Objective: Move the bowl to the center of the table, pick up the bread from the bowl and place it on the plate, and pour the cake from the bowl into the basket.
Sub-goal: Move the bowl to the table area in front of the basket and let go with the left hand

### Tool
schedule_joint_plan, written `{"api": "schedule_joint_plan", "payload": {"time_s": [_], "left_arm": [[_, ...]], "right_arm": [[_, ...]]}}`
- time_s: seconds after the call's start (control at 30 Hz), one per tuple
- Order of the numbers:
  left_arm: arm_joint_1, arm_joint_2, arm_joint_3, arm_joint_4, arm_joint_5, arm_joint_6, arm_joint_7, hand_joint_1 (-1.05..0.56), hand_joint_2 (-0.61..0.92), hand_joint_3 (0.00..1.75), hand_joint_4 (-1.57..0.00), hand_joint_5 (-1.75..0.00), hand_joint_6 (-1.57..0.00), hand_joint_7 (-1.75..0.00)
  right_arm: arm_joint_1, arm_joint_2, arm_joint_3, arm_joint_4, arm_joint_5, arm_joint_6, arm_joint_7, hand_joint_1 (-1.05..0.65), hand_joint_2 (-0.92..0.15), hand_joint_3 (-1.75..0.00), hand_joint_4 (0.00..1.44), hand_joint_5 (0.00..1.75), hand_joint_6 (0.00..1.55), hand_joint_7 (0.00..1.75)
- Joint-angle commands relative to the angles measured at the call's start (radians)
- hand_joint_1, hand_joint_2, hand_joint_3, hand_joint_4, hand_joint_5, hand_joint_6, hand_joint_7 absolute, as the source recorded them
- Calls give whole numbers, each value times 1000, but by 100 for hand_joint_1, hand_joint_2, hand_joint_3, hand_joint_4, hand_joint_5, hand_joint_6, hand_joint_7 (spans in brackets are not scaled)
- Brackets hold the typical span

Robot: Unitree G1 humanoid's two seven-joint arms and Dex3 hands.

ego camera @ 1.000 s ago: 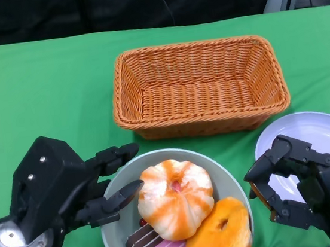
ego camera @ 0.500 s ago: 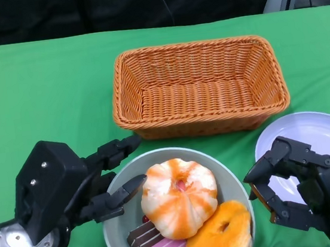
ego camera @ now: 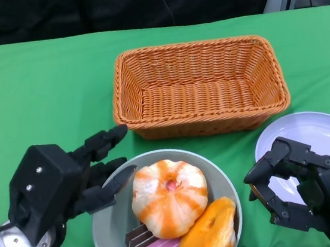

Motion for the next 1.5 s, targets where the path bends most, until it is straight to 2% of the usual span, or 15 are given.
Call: {"api": "schedule_joint_plan", "payload": {"time_s": [0.03,0.37,0.5,0.7,0.83,0.9,0.93,0.97,1.03,1.07,1.1,1.17,1.27,1.5], "left_arm": [[15,-14,28,5,-5,-40,37,-63,92,48,-39,-5,-26,-4],[22,-37,50,-9,-16,-56,50,-63,92,47,-41,-5,-29,-4],[30,-68,70,6,-23,-124,79,-61,92,43,-45,-7,-32,-4],[22,-138,121,127,-28,-389,149,-40,92,26,-64,-13,-56,-11],[-18,-162,164,260,-76,-562,138,-19,92,25,-85,-22,-84,-20],[-44,-165,182,326,-108,-625,116,-14,92,27,-96,-30,-100,-26],[-56,-164,188,353,-122,-646,104,-11,92,30,-95,-45,-104,-32],[-67,-160,193,380,-132,-669,91,-8,92,36,-88,-73,-105,-44],[-86,-156,205,425,-155,-703,66,-4,92,43,-82,-104,-100,-65],[-92,-156,208,440,-160,-715,58,-3,92,45,-80,-113,-98,-74],[-102,-154,215,466,-168,-735,46,-3,92,46,-80,-116,-97,-77],[-121,-151,227,514,-182,-772,24,1,89,53,-78,-131,-92,-96],[-145,-150,243,579,-194,-820,8,3,85,62,-77,-141,-88,-112],[-180,-155,265,673,-178,-927,20,2,74,82,-74,-151,-79,-134]], "right_arm": [[2,-8,-2,1,13,-4,2,-16,-64,-78,77,148,74,121],[2,-8,-4,6,13,-9,9,-14,-64,-79,77,148,74,123],[3,-7,-4,8,16,-6,10,-15,-63,-81,77,148,74,124],[0,-8,-8,13,23,-6,12,-14,-62,-83,77,148,74,123],[-3,-11,-13,22,30,-7,16,-15,-63,-80,77,148,74,122],[-4,-13,-14,26,34,-11,18,-15,-64,-79,77,148,74,122],[-5,-14,-15,28,37,-14,20,-15,-64,-79,77,148,74,122],[-5,-14,-16,31,40,-15,22,-15,-63,-79,77,148,74,122],[-5,-15,-18,37,44,-21,25,-16,-63,-79,77,149,74,122],[-5,-15,-19,39,45,-23,27,-16,-63,-78,77,149,75,122],[-4,-16,-19,38,48,-23,30,-16,-63,-78,77,149,75,122],[-2,-18,-21,35,49,-22,33,-16,-64,-77,77,148,74,121],[2,-18,-22,29,49,-16,33,-15,-64,-76,77,148,75,121],[-2,-22,-24,31,61,-13,41,-14,-66,-76,76,146,74,120]]}}
